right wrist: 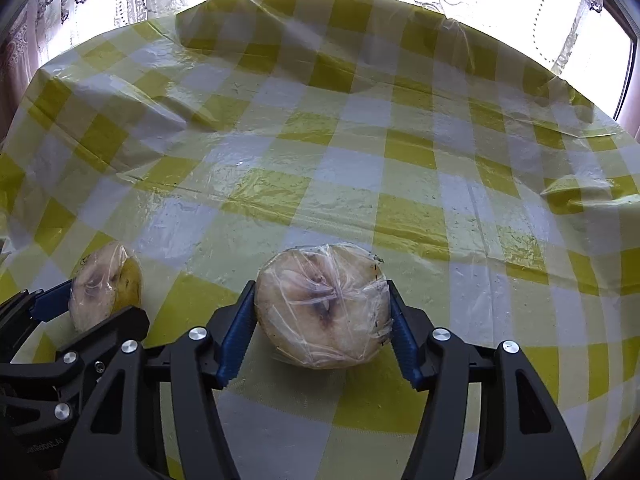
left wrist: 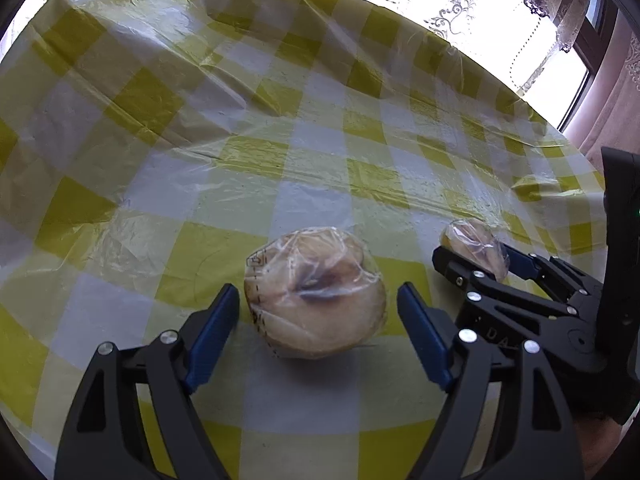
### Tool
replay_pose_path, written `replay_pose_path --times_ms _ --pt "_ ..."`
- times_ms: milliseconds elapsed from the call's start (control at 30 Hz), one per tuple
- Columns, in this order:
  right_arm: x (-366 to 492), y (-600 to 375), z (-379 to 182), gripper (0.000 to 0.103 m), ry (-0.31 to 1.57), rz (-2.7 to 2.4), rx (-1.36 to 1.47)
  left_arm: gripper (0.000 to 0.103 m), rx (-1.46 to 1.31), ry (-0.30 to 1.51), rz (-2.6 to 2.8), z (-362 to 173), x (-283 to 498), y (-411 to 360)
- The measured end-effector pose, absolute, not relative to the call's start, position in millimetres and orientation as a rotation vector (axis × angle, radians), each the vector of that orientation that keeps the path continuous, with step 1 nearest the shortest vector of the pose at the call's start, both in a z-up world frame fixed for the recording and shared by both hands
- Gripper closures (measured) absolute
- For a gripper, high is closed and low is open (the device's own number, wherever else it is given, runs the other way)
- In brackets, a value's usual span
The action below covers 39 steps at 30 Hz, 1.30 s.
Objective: Organize fruits
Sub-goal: 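Grasp a plastic-wrapped halved pear with the left tool while the right grasps another, then carry the wrapped pear halves in both tools over the box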
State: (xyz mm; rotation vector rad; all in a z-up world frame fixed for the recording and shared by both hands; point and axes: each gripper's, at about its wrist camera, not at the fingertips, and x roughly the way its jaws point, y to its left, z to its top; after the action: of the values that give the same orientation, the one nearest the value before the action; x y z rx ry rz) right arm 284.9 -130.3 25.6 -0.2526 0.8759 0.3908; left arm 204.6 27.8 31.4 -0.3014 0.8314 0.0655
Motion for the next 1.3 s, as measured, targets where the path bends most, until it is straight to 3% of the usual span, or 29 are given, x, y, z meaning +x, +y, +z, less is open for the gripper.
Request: replay_pose_path --times_ms 67,167,833,1300 --pt "282.4 -134.1 26.0 0.044 0.879 0.389 -0.242 0.022 -0.289 0.830 0.069 30.9 205.5 26.2" --pt "276.2 -140.3 26.6 0.044 0.879 0.385 -0.228 0.038 -0.284 0.827 0.087 30.9 205.2 27.8" --pt "205.6 -177.5 28.9 0.044 0.863 0.312 -0.203 0.039 -0.185 0.817 0.061 31.0 190.6 -0.9" --pt "151.1 -201.9 31.2 0.044 0.833 0.293 -0.164 0.039 -0.119 0.769 0.078 39.2 135.4 -28.7"
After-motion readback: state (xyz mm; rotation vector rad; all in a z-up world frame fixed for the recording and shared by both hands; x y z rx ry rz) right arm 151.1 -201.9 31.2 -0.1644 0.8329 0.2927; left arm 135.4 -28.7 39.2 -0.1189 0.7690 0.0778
